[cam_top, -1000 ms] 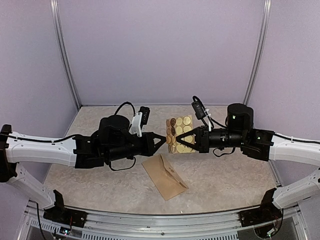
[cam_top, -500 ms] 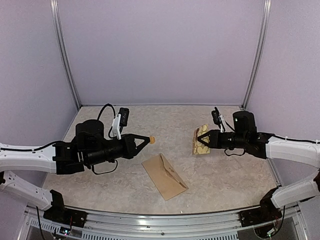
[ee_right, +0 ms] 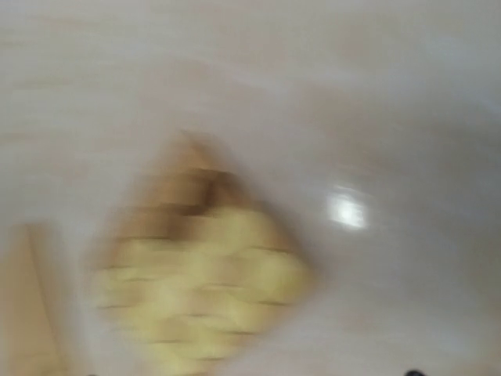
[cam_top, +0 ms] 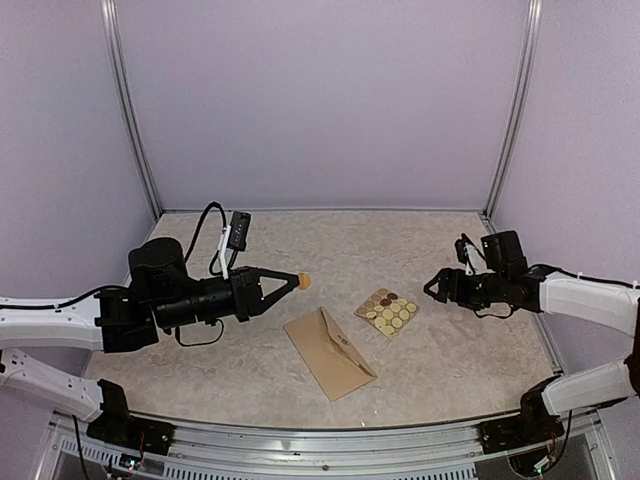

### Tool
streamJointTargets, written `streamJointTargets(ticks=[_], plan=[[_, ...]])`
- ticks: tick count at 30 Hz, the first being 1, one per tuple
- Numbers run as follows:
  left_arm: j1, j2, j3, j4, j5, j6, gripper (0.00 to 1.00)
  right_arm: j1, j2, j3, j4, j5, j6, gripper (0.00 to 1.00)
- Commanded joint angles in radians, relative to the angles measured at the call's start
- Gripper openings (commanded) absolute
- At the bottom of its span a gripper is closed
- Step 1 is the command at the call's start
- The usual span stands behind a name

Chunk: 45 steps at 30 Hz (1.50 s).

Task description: Place the letter into the envelope and seal it

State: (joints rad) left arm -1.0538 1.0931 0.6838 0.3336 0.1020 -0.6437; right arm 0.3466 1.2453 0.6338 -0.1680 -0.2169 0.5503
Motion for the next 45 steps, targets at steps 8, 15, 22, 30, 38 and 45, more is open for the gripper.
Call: streamJointTargets(ticks=[8,15,22,30,38,45], plan=[[-0.009,0.020,-0.016,0.254,0.244,0.034,0.00,0.344,-0.148,0.058,0.552,-0.515,0.103,0.75],[-0.019,0.027,-0.011,0.241,0.217,0.029,0.00,0.561,-0.034,0.209,0.636,-0.461,0.071,0.66],[-0.024,0.027,-0.010,0.227,0.184,0.028,0.00,0.648,0.052,0.301,0.567,-0.408,0.016,0.40],[-0.025,0.022,-0.012,0.229,0.184,0.030,0.00,0.664,0.090,0.330,0.532,-0.396,0.005,0.21],[-0.025,0.028,-0.015,0.229,0.170,0.030,0.00,0.666,0.081,0.322,0.558,-0.420,0.008,0.00],[-0.023,0.021,-0.017,0.199,0.104,0.032,0.00,0.666,0.055,0.302,0.568,-0.401,0.007,0.00]])
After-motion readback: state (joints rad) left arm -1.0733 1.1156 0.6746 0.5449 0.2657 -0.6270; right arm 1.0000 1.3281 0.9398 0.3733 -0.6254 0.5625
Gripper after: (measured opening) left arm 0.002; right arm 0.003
